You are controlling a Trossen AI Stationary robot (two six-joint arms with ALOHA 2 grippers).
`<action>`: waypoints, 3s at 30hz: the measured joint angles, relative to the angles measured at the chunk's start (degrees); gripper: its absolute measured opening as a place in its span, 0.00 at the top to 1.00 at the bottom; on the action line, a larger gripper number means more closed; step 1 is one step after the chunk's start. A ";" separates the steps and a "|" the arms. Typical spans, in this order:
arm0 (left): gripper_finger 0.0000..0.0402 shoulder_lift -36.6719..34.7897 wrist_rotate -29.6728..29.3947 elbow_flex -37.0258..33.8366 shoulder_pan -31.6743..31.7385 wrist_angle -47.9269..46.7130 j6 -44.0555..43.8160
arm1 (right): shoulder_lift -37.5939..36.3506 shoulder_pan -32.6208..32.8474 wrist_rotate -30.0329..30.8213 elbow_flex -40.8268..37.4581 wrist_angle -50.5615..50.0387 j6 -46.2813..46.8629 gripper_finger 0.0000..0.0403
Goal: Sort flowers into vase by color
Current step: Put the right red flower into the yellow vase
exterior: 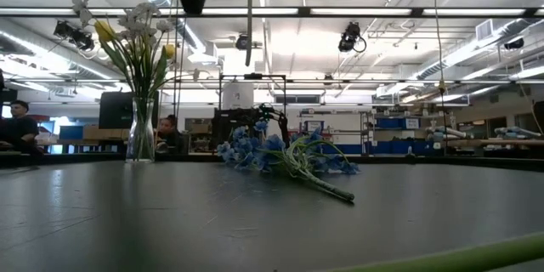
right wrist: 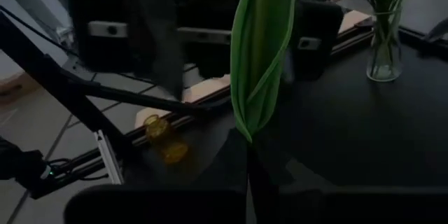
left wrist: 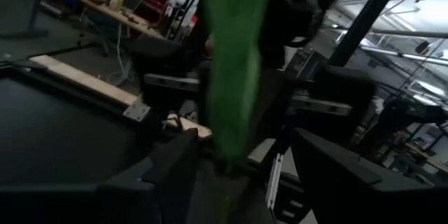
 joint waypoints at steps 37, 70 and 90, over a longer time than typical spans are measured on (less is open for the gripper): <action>0.98 1.29 0.56 -0.04 3.63 0.96 6.46 | -0.28 -4.77 -5.60 -0.01 -5.41 2.02 0.78; 0.97 -16.01 -14.08 -0.02 3.96 -19.70 21.12 | -57.58 -1.53 4.58 -28.50 -13.45 -9.94 0.98; 0.98 -15.99 -14.77 -0.02 7.06 -18.89 23.24 | -64.18 -1.35 0.20 -29.77 -14.83 -20.30 0.85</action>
